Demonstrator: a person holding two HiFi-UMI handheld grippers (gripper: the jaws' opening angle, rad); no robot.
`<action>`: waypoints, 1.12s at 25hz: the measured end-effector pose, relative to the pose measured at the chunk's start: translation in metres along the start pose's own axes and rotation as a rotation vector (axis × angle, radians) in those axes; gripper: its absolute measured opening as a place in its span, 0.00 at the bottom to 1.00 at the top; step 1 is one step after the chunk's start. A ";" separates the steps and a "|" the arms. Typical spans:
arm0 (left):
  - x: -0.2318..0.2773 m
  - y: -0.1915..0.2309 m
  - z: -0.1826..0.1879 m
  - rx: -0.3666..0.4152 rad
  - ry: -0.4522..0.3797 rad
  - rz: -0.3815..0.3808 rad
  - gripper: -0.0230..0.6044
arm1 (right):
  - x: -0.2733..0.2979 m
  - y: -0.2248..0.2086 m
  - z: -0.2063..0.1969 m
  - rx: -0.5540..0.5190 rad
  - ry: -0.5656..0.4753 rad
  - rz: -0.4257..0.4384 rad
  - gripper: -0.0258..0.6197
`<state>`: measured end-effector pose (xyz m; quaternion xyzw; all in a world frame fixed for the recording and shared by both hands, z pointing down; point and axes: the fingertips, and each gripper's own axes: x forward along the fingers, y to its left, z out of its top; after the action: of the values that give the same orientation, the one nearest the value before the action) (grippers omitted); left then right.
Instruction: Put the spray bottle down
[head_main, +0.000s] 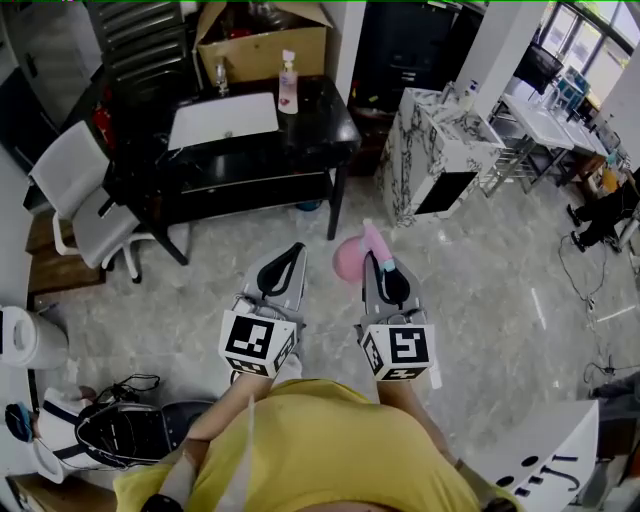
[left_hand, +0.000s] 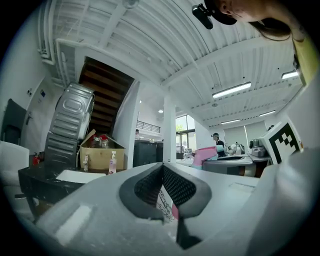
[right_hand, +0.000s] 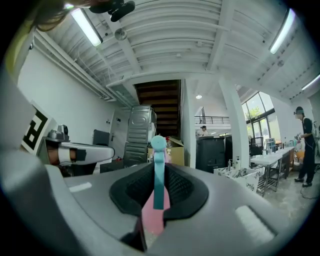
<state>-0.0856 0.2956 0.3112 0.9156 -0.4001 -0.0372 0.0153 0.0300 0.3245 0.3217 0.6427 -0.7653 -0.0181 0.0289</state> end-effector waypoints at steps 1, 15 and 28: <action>0.015 0.014 0.001 0.000 0.001 -0.003 0.04 | 0.019 -0.004 0.002 -0.001 0.000 -0.003 0.11; 0.144 0.151 -0.013 -0.022 -0.001 -0.046 0.04 | 0.197 -0.027 -0.008 0.007 0.008 -0.055 0.11; 0.175 0.193 -0.023 -0.060 0.002 -0.041 0.04 | 0.251 -0.038 -0.011 -0.013 0.024 -0.054 0.11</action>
<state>-0.1066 0.0359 0.3350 0.9227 -0.3800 -0.0487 0.0426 0.0250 0.0704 0.3351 0.6633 -0.7470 -0.0163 0.0418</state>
